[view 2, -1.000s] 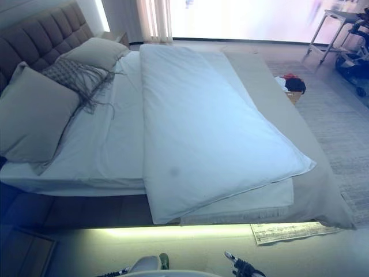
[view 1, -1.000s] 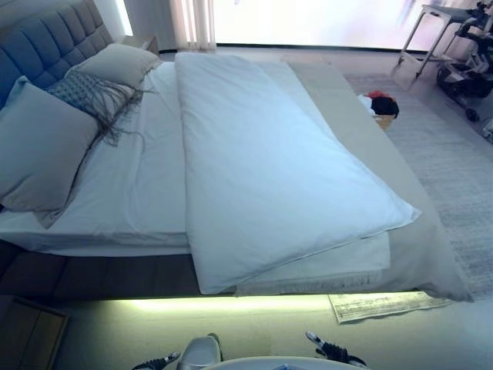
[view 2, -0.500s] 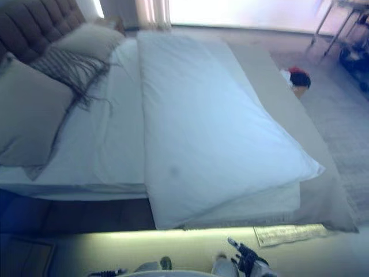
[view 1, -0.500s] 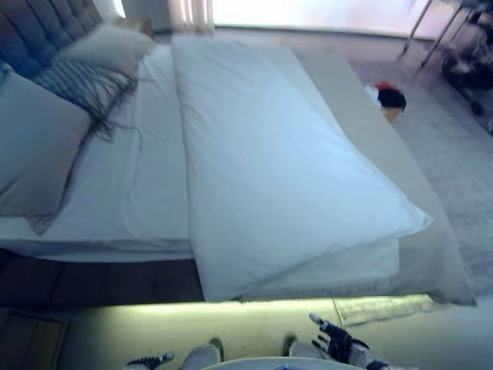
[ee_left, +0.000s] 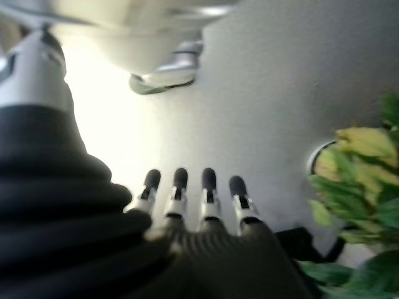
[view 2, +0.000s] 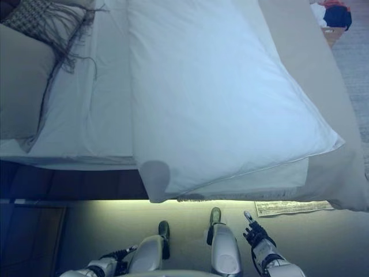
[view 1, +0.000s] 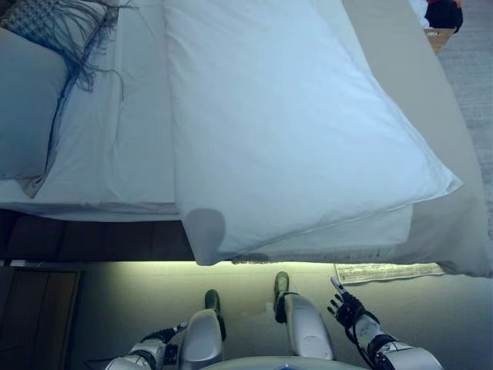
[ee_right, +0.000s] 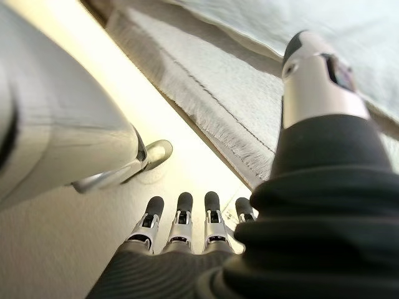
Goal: Make the bed neatly
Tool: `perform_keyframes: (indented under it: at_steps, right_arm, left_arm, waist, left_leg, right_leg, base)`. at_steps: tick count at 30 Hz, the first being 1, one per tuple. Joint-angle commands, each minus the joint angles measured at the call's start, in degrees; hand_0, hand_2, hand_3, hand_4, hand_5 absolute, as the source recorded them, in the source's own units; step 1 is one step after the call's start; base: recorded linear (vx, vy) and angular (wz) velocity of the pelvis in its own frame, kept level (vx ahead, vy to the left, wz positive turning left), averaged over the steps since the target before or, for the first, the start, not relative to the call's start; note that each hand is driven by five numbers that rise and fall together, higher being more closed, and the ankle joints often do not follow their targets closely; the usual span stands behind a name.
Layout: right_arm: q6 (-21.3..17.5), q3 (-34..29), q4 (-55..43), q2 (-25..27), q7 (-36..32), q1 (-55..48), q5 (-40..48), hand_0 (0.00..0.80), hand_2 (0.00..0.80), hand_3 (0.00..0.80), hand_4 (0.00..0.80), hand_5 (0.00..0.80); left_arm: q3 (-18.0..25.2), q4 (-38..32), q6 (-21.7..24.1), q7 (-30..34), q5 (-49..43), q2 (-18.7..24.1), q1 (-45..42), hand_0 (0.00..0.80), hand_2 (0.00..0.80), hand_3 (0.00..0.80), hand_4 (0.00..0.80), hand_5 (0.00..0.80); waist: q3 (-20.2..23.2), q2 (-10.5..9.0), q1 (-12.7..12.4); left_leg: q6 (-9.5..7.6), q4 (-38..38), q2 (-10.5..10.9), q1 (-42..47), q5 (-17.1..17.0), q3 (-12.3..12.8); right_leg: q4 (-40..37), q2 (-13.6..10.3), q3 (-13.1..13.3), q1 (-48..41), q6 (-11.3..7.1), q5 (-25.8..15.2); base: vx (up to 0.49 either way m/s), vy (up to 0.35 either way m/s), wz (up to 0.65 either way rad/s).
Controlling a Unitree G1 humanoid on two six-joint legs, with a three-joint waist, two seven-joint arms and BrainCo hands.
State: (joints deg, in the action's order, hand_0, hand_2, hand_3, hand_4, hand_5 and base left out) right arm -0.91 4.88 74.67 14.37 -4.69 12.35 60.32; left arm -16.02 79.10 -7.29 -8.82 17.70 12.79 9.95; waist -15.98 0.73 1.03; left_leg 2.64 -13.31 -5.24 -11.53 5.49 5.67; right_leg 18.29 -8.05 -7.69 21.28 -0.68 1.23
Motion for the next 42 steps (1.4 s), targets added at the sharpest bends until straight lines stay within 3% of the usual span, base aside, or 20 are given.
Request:
perform_keyframes:
  at_steps: [1, 5, 13, 14, 21, 34, 42]
  right_arm:
    - [-0.8, -2.2, -0.9, 0.2, -3.3, 2.4, 6.6, 0.0, 0.0, 0.0, 0.0, 0.0]
    - [-1.8, -2.6, -3.1, 1.3, -5.7, 5.4, 10.4, 0.0, 0.0, 0.0, 0.0, 0.0]
    - [0.2, -2.0, -6.0, 7.2, -4.9, 16.6, 11.6, 0.0, 0.0, 0.0, 0.0, 0.0]
    - [0.3, -1.9, -6.1, 8.3, -5.0, 17.5, 11.5, 0.0, 0.0, 0.0, 0.0, 0.0]
    - [1.3, -1.8, -6.2, 14.0, -4.6, 25.1, 11.1, 0.0, 0.0, 0.0, 0.0, 0.0]
    - [1.9, 0.7, -7.1, 21.4, -2.1, 38.7, 7.0, 0.0, 0.0, 0.0, 0.0, 0.0]
    - [1.2, 2.8, -11.6, 22.7, -4.5, 43.2, 5.2, 0.0, 0.0, 0.0, 0.0, 0.0]
  left_arm:
    - [-0.7, 1.6, 0.9, 0.0, -0.9, -0.1, -0.9, 0.0, 0.0, 0.0, 0.0, 0.0]
    - [-0.9, 1.8, 1.7, 0.8, -0.8, 0.8, -1.4, 0.0, 0.0, 0.0, 0.0, 0.0]
    - [-2.1, 2.4, 1.7, 2.3, 1.0, 2.7, 1.5, 0.0, 0.0, 0.0, 0.0, 0.0]
    - [-2.4, 2.2, 1.8, 2.6, 0.9, 2.8, 1.7, 0.0, 0.0, 0.0, 0.0, 0.0]
    - [-4.2, -0.2, 1.9, 2.9, 4.5, 3.1, 2.5, 0.0, 0.0, 0.0, 0.0, 0.0]
    - [-4.5, -4.2, 3.7, 3.1, 9.3, 4.4, 1.3, 0.0, 0.0, 0.0, 0.0, 0.0]
    - [-3.5, -5.5, 4.1, 4.4, 8.2, 5.4, -1.2, 0.0, 0.0, 0.0, 0.0, 0.0]
  waist:
    - [-0.2, 0.13, 1.1]
    - [-1.5, 0.54, 0.6]
    - [-5.1, 0.97, -0.3]
    - [-5.3, 1.31, -0.7]
    - [-6.5, 2.37, -2.3]
    - [-7.5, 5.06, -4.7]
    - [-7.5, 5.22, -5.5]
  left_leg:
    - [-0.83, -4.4, 1.4, -1.1, -0.3, -0.9]
    - [-0.57, -9.2, 1.2, -4.0, 1.9, -1.0]
    - [-0.74, -20.7, 1.1, -16.8, 5.2, -1.5]
    - [-0.61, -22.7, 0.9, -17.8, 7.2, -2.1]
    - [-1.88, -33.0, 1.2, -28.4, 9.9, -3.1]
    - [-3.39, -43.5, 1.4, -41.6, 11.5, -4.5]
    - [-3.55, -45.5, 0.9, -42.9, 10.9, -5.1]
  right_leg:
    - [-1.1, -4.0, 0.4, -0.2, -3.89, -3.6]
    - [1.6, -4.8, 0.7, 1.9, -3.67, -2.6]
    - [9.7, -5.0, 1.7, 11.1, -2.14, 0.0]
    - [11.8, -4.7, 2.0, 11.8, -2.4, 1.9]
    - [21.0, -4.9, 2.4, 20.2, -1.01, 4.6]
    - [32.1, -4.0, 4.4, 32.2, 0.99, 7.8]
    - [34.7, -3.6, 4.0, 33.1, 1.97, 8.6]
  base:
    - [0.033, 0.045, 0.08]
    - [-0.002, 0.032, 0.06]
    - [-0.069, 0.005, 0.05]
    - [0.034, -0.013, 0.08]
    - [-0.022, -0.025, 0.04]
    - [-0.029, -0.012, 0.04]
    - [-0.01, 0.001, 0.02]
